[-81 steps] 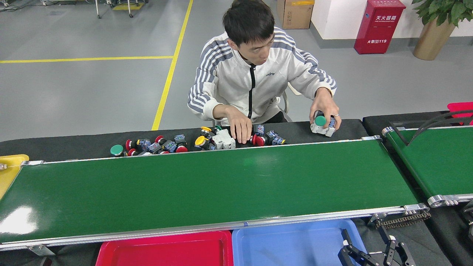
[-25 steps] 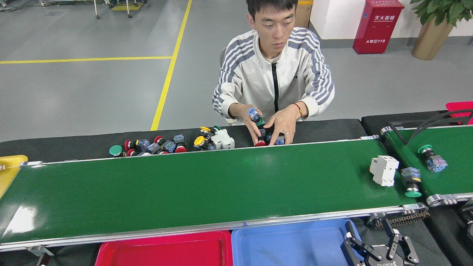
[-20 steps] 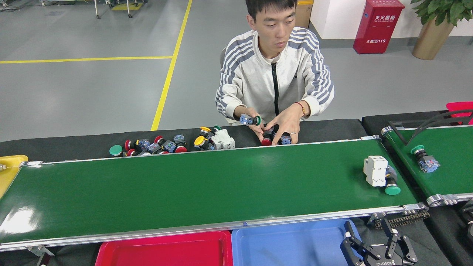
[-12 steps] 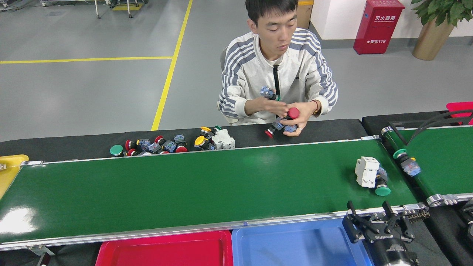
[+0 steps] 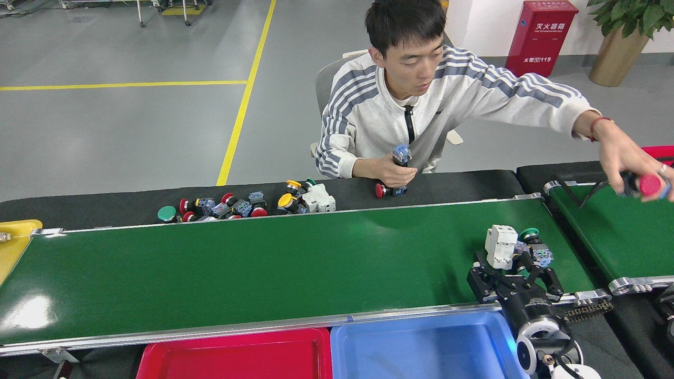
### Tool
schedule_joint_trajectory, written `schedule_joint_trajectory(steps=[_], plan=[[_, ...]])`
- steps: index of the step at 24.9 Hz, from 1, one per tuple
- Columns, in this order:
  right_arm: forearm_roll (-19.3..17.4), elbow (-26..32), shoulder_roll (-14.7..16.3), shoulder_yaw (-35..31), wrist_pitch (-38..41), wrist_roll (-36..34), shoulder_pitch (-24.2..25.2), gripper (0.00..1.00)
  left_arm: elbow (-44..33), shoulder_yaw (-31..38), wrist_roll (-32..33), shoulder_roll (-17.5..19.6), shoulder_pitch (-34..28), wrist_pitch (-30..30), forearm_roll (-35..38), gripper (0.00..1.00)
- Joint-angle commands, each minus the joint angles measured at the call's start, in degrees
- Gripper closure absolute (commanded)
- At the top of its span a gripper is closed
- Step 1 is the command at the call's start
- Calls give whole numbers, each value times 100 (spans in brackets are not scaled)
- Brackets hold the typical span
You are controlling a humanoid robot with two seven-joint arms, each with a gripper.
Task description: Pick switch part from conveyor to tray
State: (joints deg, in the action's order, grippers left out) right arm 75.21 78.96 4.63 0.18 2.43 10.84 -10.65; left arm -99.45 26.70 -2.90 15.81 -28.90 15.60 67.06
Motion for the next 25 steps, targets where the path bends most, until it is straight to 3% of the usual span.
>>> schedule_joint_trajectory(steps=[1, 7, 9, 11, 15, 20, 23, 25], plan=[[-7, -48, 29, 8, -41, 68, -192, 1, -48, 37, -44, 53, 33, 5, 17, 0], [2, -390, -217, 140, -41, 50, -420, 4, -22, 10, -44, 53, 86, 14, 26, 0], [11, -390, -199, 290, -6, 32, -420, 39, -22, 10, -44, 45, 86, 14, 26, 0], [11, -390, -173, 430, 12, 24, -411, 63, -31, 10, -44, 45, 86, 14, 26, 0], [11, -355, -173, 448, 47, -3, -411, 89, -22, 10, -44, 36, 86, 14, 26, 0], [11, -188, -173, 457, 293, -196, -315, 94, -31, 10, -44, 36, 77, 14, 26, 0], [2, 410, -173, 465, 759, -574, 72, 94, -40, 19, -44, 36, 68, 14, 26, 0], [-86, 1042, -76, 457, 1612, -776, 591, 94, -57, 28, -44, 27, 60, 14, 26, 0]])
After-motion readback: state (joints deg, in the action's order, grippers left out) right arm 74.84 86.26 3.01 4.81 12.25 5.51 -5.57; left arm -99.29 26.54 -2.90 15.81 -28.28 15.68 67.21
